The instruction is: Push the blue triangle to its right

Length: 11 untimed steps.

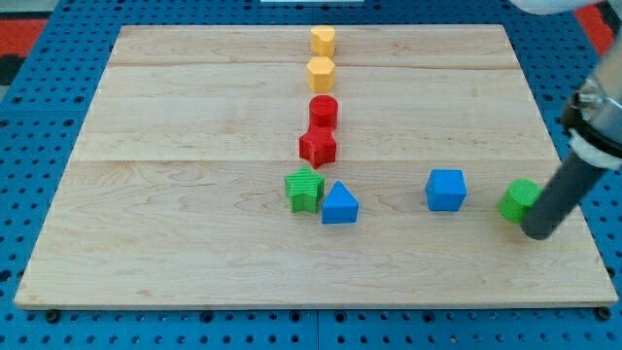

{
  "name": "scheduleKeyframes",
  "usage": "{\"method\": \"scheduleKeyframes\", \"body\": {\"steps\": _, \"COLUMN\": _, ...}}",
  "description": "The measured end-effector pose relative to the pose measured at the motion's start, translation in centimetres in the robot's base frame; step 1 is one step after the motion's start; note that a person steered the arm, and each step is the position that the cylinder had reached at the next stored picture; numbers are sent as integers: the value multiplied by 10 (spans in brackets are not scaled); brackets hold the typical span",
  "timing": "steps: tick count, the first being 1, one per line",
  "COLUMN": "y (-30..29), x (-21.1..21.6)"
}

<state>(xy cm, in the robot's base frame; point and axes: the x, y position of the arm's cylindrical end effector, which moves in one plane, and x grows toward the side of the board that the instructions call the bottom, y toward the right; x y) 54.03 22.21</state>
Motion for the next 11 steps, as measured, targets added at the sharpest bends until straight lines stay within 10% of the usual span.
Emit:
{"method": "scheduleKeyframes", "body": {"steps": 3, "y": -52, "x": 9}}
{"method": "scheduleKeyframes", "body": {"steps": 7, "y": -264, "x": 32}}
{"method": "scheduleKeyframes", "body": {"steps": 11, "y": -164, "x": -23}}
